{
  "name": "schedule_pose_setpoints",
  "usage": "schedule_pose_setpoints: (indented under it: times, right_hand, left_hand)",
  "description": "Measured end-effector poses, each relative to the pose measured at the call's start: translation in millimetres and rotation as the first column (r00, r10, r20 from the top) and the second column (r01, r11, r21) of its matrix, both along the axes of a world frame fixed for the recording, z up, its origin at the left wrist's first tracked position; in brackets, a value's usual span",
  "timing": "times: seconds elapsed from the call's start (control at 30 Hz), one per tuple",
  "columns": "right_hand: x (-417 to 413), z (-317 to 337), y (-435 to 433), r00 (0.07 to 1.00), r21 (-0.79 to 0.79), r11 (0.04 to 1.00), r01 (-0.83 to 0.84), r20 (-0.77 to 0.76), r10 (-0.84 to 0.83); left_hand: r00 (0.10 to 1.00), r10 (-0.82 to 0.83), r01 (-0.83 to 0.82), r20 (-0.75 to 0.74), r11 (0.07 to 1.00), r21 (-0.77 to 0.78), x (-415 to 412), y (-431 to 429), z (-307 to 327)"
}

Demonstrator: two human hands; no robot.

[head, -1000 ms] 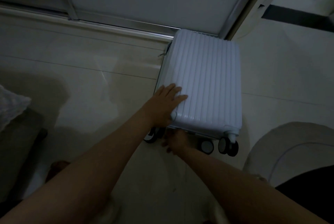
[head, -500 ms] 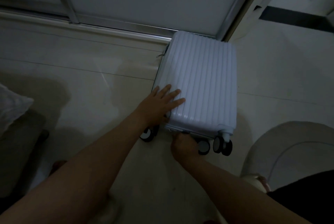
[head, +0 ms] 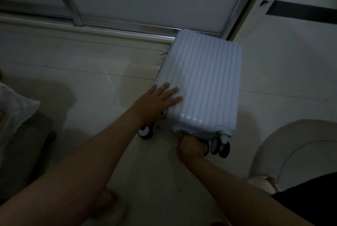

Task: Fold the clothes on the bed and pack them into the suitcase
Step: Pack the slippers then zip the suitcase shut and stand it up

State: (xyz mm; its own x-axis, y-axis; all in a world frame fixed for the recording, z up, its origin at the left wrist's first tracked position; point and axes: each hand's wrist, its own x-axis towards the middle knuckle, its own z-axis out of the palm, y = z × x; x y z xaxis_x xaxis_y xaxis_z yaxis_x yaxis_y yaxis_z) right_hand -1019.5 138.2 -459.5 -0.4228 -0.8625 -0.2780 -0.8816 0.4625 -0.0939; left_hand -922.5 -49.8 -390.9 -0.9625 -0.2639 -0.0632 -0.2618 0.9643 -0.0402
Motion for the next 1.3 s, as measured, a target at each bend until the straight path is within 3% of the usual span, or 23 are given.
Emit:
schedule_pose_setpoints:
  times: [0.03, 0.1, 0.17, 0.2, 0.27, 0.33, 0.37, 0.43, 0.5, 0.57, 0.7, 0.8, 0.9, 0.97, 1.0, 1.03, 1.1, 1.17, 1.23, 1.3]
  right_hand:
    - [-2, 3, 0, 0.996, 0.024, 0.999, 0.028, 0.085, -0.030]
    - [-10, 13, -3, 0.984, 0.055, 0.991, -0.124, 0.132, 0.116]
    - [-16, 41, -7, 0.972, -0.042, 0.987, -0.154, 0.174, 0.159]
    - [-20, 59, -8, 0.967, -0.150, 0.977, -0.151, 0.183, 0.177]
    - [-35, 92, -6, 0.978, -0.463, 0.869, -0.174, 0.021, 0.207]
    - [-61, 111, 0, 0.999, -0.623, 0.781, -0.045, -0.048, 0.020]
    - [-77, 113, 4, 0.988, -0.637, 0.765, 0.096, -0.035, -0.153]
    - [-114, 101, 15, 0.887, -0.503, 0.743, 0.441, 0.117, -0.447]
    - [-130, 90, 26, 0.700, -0.164, 0.723, 0.671, 0.460, -0.546]
    - [-125, 84, 28, 0.592, -0.032, 0.769, 0.638, 0.659, -0.464]
    - [-94, 83, 19, 0.632, -0.013, 0.821, 0.571, 0.645, -0.429]
    - [-68, 82, 17, 0.680, -0.020, 0.890, 0.456, 0.653, -0.334]
    - [-44, 82, 10, 0.757, -0.034, 0.956, 0.290, 0.620, -0.208]
    - [-32, 86, 5, 0.917, -0.056, 0.990, 0.132, 0.386, -0.101]
    - [-28, 88, 2, 0.987, -0.135, 0.991, 0.023, 0.159, -0.001]
    - [-25, 90, -4, 0.993, -0.215, 0.969, -0.121, -0.037, 0.116]
    - [-24, 94, -19, 0.893, -0.292, 0.845, -0.448, -0.196, 0.406]
    - [-21, 94, -29, 0.712, -0.167, 0.695, -0.700, -0.240, 0.660]
    - [-12, 88, -41, 0.607, 0.013, 0.626, -0.780, -0.231, 0.761]
    - [-1, 77, -46, 0.599, 0.068, 0.627, -0.776, -0.234, 0.766]
  left_hand:
    - [1.000, 0.022, -0.022, -0.014, 1.000, 0.016, -2, 5, 2]
    - [0.997, 0.064, -0.063, -0.038, 0.998, 0.027, -12, 20, 7]
    - [0.994, 0.091, -0.088, -0.056, 0.995, 0.050, -25, 33, 8]
    - [0.994, 0.095, -0.092, -0.057, 0.994, 0.061, -32, 38, 8]
    - [0.994, 0.097, -0.094, -0.056, 0.994, 0.049, -46, 45, 9]
    - [0.995, 0.093, -0.091, -0.027, 0.995, 0.045, -55, 50, 10]
    - [0.996, 0.087, -0.087, -0.004, 0.996, 0.036, -57, 51, 9]
    - [0.997, 0.071, -0.071, 0.028, 0.997, 0.014, -58, 52, 6]
    - [0.998, 0.055, -0.055, 0.017, 0.998, 0.005, -55, 52, 1]
    - [0.999, 0.052, -0.052, 0.004, 0.999, -0.007, -52, 52, -2]
    - [0.998, 0.050, -0.051, -0.043, 0.999, -0.014, -26, 38, -7]
    - [0.993, 0.084, -0.087, -0.088, 0.996, -0.028, 15, 19, -7]
    - [0.961, 0.219, -0.222, -0.171, 0.975, 0.001, 55, 7, -5]
    - [0.898, 0.346, -0.343, -0.273, 0.937, 0.058, 76, 1, -11]
    - [0.849, 0.414, -0.400, -0.328, 0.909, 0.113, 86, 1, -15]
    - [0.785, 0.486, -0.455, -0.384, 0.873, 0.176, 93, 3, -16]
    - [0.608, 0.670, -0.575, -0.427, 0.742, 0.345, 102, 10, -17]
    - [0.428, 0.837, -0.595, -0.340, 0.544, 0.592, 108, 16, -21]
    - [0.389, 0.904, -0.542, -0.178, 0.381, 0.750, 112, 17, -32]
    - [0.447, 0.893, -0.516, -0.062, 0.314, 0.797, 116, 17, -37]
